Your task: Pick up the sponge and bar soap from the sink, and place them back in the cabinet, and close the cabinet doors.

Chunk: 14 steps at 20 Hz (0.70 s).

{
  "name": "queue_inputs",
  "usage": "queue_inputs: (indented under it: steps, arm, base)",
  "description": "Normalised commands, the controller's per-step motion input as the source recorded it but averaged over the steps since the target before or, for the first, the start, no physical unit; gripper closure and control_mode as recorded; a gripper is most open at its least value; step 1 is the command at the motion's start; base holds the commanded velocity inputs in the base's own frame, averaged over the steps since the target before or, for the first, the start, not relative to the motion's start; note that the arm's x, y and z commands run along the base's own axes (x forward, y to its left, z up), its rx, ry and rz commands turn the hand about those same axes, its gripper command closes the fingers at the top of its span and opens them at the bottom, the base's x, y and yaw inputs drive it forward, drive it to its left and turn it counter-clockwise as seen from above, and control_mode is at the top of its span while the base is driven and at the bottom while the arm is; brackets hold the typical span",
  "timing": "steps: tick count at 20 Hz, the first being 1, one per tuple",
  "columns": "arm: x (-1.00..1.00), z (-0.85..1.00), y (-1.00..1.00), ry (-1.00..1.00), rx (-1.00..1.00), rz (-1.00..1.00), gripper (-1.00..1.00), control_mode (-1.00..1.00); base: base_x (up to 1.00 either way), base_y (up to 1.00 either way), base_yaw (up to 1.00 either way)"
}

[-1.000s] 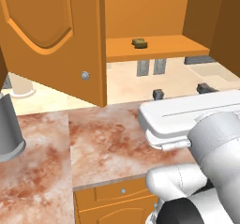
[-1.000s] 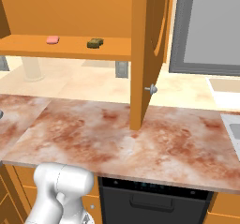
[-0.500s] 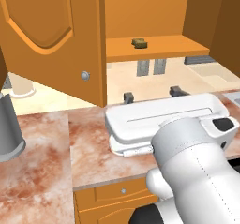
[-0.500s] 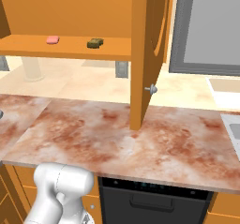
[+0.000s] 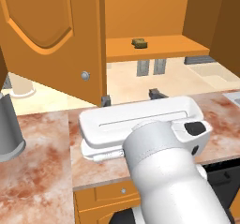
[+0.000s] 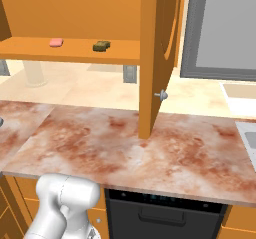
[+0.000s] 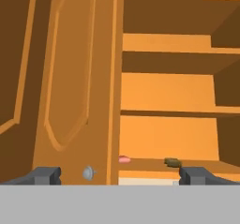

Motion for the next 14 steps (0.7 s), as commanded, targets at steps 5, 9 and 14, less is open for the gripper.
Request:
queue_inputs:
  steps: [5,9,14]
  arm:
    - [0.20,-0.04,0.27,0.00,0.00,0.00,-1.00,-1.00]
    - [0.29,-0.04,0.27,0.00,0.00,0.00,-1.00,-1.00]
    - [0.31,0.00,0.24,0.00,0.00,0.00,-1.00,-1.00]
  base:
    - [0.00,0.00,0.00]
    - [0.00,0.00,0.00]
    - [0.00,0.00,0.00]
